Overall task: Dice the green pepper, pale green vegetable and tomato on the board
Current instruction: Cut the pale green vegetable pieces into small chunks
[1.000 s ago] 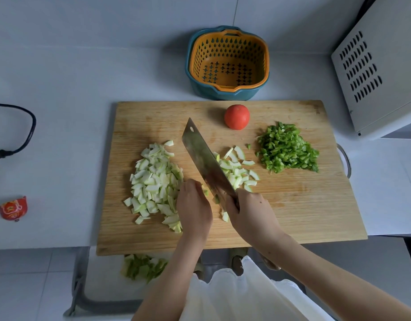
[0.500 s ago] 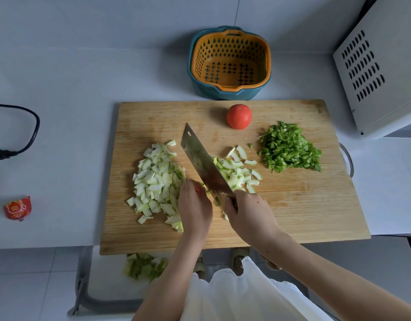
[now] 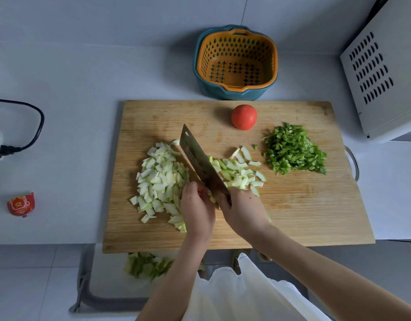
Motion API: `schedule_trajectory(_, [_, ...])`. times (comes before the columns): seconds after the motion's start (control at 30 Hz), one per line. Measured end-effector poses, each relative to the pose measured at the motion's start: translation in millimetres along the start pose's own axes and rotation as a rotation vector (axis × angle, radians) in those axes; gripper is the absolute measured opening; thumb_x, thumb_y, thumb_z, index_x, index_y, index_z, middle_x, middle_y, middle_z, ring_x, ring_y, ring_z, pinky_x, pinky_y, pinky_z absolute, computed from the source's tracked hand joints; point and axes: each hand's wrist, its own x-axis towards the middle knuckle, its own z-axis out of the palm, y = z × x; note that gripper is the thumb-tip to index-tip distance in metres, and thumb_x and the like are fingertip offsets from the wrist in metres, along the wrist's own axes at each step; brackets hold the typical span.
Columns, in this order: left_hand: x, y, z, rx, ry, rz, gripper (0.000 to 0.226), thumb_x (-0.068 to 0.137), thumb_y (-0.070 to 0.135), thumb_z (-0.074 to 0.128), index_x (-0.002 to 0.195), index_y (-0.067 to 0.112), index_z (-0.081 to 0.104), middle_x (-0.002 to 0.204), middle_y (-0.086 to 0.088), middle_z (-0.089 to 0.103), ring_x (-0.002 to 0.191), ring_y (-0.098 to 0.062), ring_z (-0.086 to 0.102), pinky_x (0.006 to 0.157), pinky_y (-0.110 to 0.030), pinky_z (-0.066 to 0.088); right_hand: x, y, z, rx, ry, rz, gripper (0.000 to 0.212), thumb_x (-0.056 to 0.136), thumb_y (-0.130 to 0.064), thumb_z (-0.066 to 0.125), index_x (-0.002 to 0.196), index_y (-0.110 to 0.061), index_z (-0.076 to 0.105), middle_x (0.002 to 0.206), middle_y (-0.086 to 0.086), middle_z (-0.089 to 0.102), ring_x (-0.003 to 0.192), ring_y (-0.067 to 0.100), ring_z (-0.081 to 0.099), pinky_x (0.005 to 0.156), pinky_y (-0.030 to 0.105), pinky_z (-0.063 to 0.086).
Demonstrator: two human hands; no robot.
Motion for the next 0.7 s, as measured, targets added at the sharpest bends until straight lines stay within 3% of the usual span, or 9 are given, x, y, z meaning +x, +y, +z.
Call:
schedule_trajectory(0.17, [-1.2,-1.6,2.5,-0.001,0.007,0.016,0.017,0.084,-0.01,0.054,0.075,0.004,0.056,0.075,-0.003,0.054,0.072,-0.018,0.05,0.063,-0.019,0.031,-15.7,3.2,-12.9,0.007,0.04,-0.021,0.033,0.099,-0.032,0.034,0.075,-0.011,0.043,0.057,-0.001,0.041,0.046,0.015,0.035,0.043,0.027,0.024])
schedule_trajectory(0.3, [-3.7,-0.5,3.3,-0.009,0.023,0.003,0.019,0.086,-0.008,0.051,0.074,0.006,0.052,0.074,-0.004,0.053,0.07,-0.015,0.045,0.064,-0.016,0.026,-17.7,1.0,-14.4,-0.023,0.016,-0.025,0.032,0.099,-0.033,0.033,0.074,-0.014,0.039,0.058,-0.003,0.038,0.047,0.013,0.034,0.042,0.026,0.023])
schedule_trajectory(0.47, [-3.9,-0.5,4.7,-0.022,0.03,0.001,0.019,0.086,-0.008,0.053,0.073,0.006,0.053,0.074,-0.004,0.052,0.068,-0.012,0.041,0.066,-0.009,0.031,-14.1,0.9,-10.4,-0.025,0.001,-0.017,0.04,0.099,-0.032,0.033,0.061,-0.02,0.027,0.057,-0.002,0.038,0.046,0.013,0.033,0.042,0.026,0.021])
schedule_trajectory(0.7, [-5.0,0.0,5.0,-0.021,0.048,0.017,0.015,0.083,-0.009,0.056,0.074,0.003,0.055,0.077,-0.005,0.054,0.069,-0.01,0.043,0.066,-0.002,0.032,-0.4,-2.0,4.1,-0.006,0.008,-0.013,0.038,0.099,-0.029,0.034,0.063,-0.017,0.033,0.058,-0.002,0.039,0.048,0.014,0.036,0.042,0.026,0.021])
